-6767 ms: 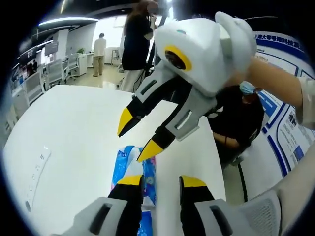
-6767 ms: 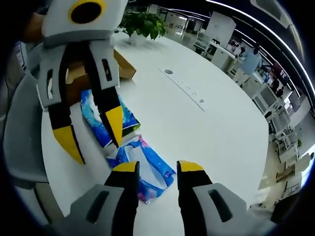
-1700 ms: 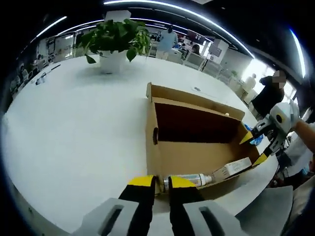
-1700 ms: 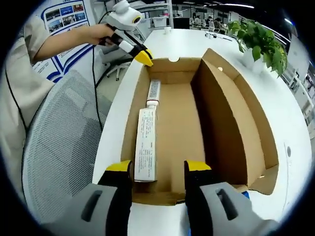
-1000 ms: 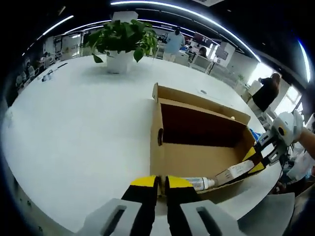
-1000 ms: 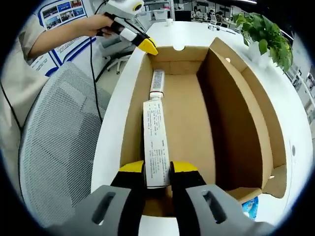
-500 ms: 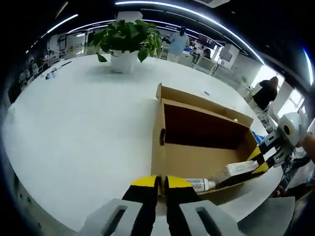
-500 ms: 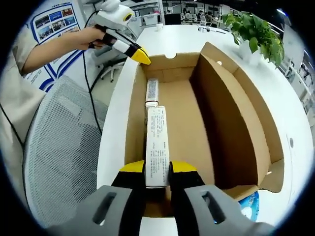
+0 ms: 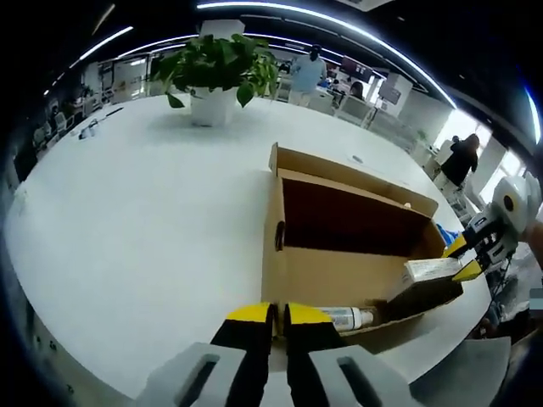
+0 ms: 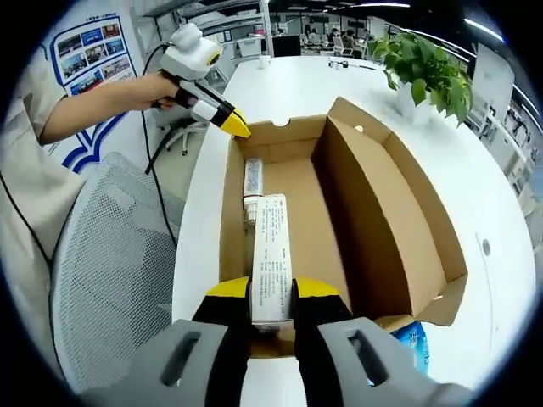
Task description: Operate the shoe box by opening the lid, removing the specified soft item, and placing it in the target area until the item is outside and the box remains undamaged.
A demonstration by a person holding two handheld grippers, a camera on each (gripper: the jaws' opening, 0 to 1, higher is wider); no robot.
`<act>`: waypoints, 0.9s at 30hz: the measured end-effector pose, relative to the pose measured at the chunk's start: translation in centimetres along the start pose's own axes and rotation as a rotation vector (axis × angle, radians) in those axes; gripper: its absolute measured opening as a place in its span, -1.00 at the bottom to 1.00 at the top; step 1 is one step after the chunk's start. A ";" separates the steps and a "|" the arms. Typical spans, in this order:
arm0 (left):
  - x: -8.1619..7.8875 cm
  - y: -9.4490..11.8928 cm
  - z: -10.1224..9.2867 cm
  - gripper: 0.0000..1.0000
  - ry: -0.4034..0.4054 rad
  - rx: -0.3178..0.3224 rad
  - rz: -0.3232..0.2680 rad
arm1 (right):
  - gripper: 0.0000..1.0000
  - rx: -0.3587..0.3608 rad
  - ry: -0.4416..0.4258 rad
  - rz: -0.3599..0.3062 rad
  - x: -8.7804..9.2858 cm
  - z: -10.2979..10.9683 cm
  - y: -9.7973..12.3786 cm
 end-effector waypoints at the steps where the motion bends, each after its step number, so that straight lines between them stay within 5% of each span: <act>1: 0.0 0.0 0.0 -0.92 0.000 0.000 0.001 | -0.70 0.005 0.003 -0.004 -0.2 -0.1 0.3; 27: -0.2 -0.2 0.4 -0.92 -0.003 -0.001 0.011 | -0.70 0.047 0.008 -0.059 -1.4 -0.4 7.3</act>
Point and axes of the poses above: the point that each gripper's makers call its tool centre point, and the gripper's own axes: y roughly backward along the fingers, z roughly to its left, x roughly out of its underside, the point moved 5 cm from there along y, roughly backward along the fingers, and after that the axes turned 13 degrees about y, right-handed, at the moved point
